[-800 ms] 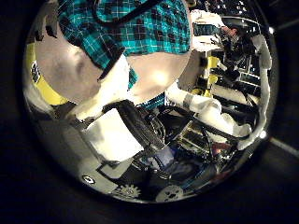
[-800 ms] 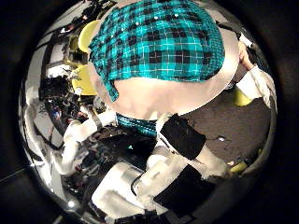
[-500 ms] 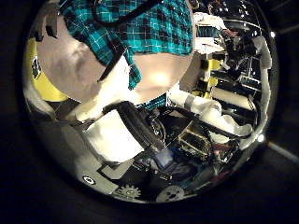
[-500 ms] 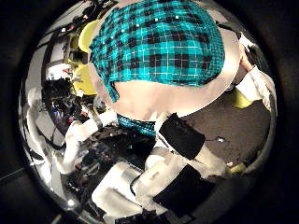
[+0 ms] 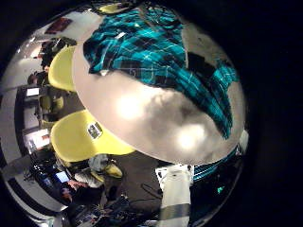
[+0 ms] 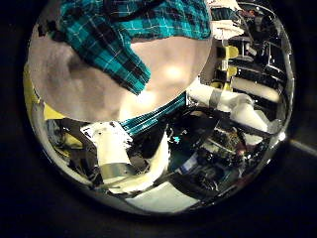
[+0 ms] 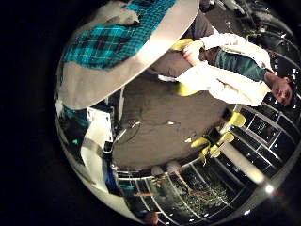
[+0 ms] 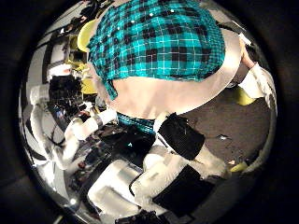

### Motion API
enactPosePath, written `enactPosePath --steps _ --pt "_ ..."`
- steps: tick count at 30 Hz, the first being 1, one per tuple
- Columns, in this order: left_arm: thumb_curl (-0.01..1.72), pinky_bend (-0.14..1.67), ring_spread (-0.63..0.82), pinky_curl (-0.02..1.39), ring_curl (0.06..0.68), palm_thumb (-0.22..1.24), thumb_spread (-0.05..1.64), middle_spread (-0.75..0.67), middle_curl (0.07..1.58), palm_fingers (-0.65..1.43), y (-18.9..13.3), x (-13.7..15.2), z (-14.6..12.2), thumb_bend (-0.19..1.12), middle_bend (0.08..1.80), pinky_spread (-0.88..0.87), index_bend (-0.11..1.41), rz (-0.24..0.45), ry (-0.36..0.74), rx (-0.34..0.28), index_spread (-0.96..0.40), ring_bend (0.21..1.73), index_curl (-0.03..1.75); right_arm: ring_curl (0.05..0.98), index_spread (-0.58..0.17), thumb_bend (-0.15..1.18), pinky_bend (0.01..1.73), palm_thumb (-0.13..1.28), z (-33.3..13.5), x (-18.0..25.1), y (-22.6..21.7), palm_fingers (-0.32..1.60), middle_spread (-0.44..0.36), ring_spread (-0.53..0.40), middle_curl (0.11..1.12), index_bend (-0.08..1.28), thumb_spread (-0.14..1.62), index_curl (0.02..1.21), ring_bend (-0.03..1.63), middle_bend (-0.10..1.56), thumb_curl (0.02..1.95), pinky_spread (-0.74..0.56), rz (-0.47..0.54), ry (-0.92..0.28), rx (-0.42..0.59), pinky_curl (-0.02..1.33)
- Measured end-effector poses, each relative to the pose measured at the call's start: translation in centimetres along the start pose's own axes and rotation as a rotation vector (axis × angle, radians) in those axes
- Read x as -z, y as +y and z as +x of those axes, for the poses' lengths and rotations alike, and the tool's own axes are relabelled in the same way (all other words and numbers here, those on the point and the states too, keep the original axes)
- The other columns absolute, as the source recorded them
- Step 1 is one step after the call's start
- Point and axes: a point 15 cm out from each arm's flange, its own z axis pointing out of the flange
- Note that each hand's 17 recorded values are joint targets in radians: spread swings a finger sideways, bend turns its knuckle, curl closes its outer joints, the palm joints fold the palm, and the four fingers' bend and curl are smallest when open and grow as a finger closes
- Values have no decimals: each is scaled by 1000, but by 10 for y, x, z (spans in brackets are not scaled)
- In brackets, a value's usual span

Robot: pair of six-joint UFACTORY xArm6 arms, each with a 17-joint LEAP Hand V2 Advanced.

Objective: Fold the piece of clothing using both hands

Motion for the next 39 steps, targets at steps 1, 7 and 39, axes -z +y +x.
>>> enactPosePath --steps 1,7,39 --pt "302 452 201 655 305 145 901 136 531 -13 -2 -5 3 -47 156 93 151 -13 -7 -8 -115 738 522 240 -376 -12 775 509 0 -1 0 298 -75 -61 378 175 1328 327 870 370 327 161 -1 -1 -1 204" --pt "309 479 395 585 276 113 831 315 445 -83 -9 -26 11 -39 170 364 106 -62 -68 -27 -26 728 408 238 -376 -14 774 501 -7 -21 8 292 -100 -55 373 177 1334 324 867 355 321 161 -44 -19 4 185" --pt "383 1162 -443 757 516 722 1199 -326 993 984 -55 46 0 71 814 -539 390 241 -137 99 -322 1369 440 226 -373 -11 760 502 -7 -11 23 356 -185 -67 377 172 1337 321 863 378 316 176 -31 3 2 107"
